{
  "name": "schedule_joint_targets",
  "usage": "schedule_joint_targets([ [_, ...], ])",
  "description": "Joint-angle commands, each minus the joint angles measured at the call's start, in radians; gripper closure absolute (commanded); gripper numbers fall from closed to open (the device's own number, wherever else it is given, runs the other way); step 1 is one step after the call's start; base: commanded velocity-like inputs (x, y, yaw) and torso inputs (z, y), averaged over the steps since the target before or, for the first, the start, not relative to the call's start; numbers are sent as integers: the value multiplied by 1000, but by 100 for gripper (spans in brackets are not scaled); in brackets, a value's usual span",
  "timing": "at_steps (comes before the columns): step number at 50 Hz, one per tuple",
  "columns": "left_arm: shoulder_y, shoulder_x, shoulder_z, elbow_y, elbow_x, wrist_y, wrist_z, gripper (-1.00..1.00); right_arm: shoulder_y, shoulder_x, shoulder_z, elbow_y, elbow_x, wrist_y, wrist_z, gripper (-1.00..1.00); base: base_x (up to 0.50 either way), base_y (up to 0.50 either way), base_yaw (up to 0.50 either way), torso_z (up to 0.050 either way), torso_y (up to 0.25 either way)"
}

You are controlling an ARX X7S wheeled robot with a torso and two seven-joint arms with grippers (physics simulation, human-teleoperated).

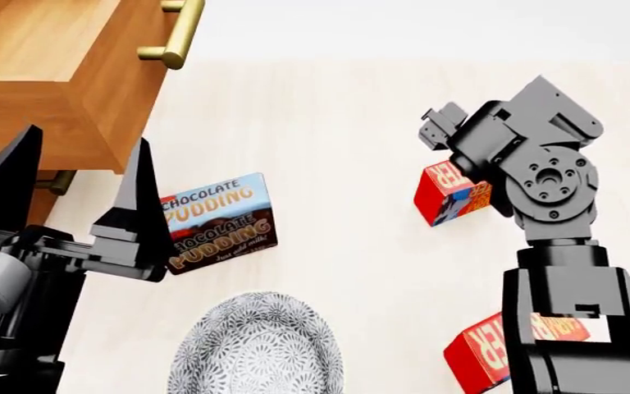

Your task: Put the butter at the front in the top drawer of the cabinet and close it.

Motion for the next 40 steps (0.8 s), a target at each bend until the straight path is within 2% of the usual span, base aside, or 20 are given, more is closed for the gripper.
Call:
schedule_joint_targets([
  [1,1,-3,1,-7,-1,7,0,-100,2,-3,-8,30,-7,-12,-14,-100,0,0,0,0,0],
  [40,13,-10,7,-23,4,32,1,-100,34,-20,-46,212,-41,-54,-114,-100,0,0,0,0,0],
])
